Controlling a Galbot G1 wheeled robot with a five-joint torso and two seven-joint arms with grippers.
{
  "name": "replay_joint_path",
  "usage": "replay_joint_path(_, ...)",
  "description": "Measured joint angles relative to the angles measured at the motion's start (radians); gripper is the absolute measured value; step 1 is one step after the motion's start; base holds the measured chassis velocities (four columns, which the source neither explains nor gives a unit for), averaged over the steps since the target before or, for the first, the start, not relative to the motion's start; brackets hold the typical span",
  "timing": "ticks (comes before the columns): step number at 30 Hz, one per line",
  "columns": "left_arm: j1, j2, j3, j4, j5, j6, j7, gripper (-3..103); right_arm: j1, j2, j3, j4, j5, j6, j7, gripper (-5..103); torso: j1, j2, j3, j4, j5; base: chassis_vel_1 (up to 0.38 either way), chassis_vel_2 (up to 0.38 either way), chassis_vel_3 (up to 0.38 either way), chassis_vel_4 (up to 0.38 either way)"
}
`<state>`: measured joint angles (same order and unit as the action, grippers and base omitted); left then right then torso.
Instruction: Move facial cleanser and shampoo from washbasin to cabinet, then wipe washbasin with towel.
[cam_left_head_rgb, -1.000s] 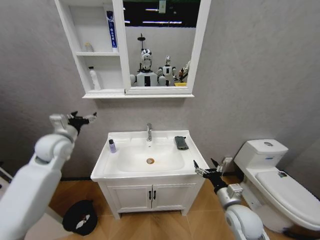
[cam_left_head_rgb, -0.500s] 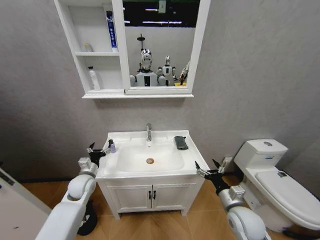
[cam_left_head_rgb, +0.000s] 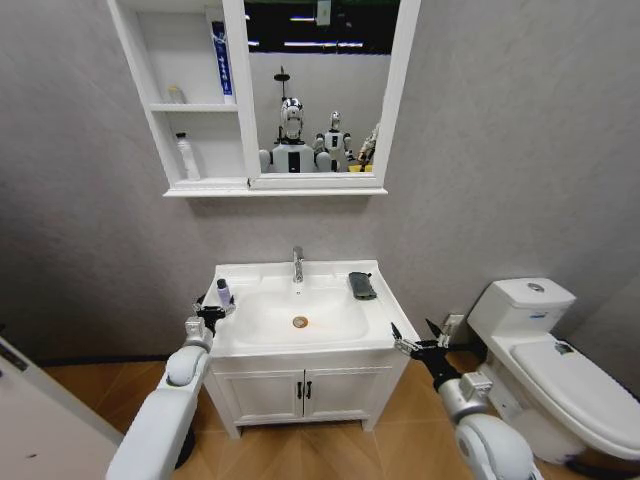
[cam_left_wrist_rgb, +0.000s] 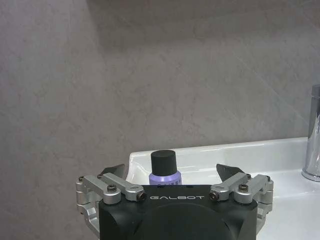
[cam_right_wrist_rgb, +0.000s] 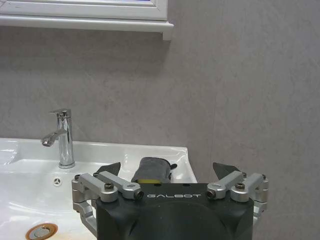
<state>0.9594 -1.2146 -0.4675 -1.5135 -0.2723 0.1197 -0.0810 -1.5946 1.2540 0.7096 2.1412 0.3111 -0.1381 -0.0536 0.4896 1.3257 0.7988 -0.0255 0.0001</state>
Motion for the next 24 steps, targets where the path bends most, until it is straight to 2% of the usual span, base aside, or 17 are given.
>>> replay_joint_path(16,-0.082,-0.018,0.006,0.115,0.013,-0.015,0.021,100,0.005,0.001,0.008,-0.009,0.004,0.001,0.002,100,0.0,0.0,0.0,-0.0001,-0.0001,0.0,0.0,0.0,0.0)
replay_joint_path(24,-0.088,-0.012,0.004,0.134,0.013,-0.019,0.025,100,0.004,-0.002,0.011,-0.022,0.009,0.008,0.002,100,0.0,0.0,0.0,0.0001,-0.0001,0.0,0.0,0.0,0.0)
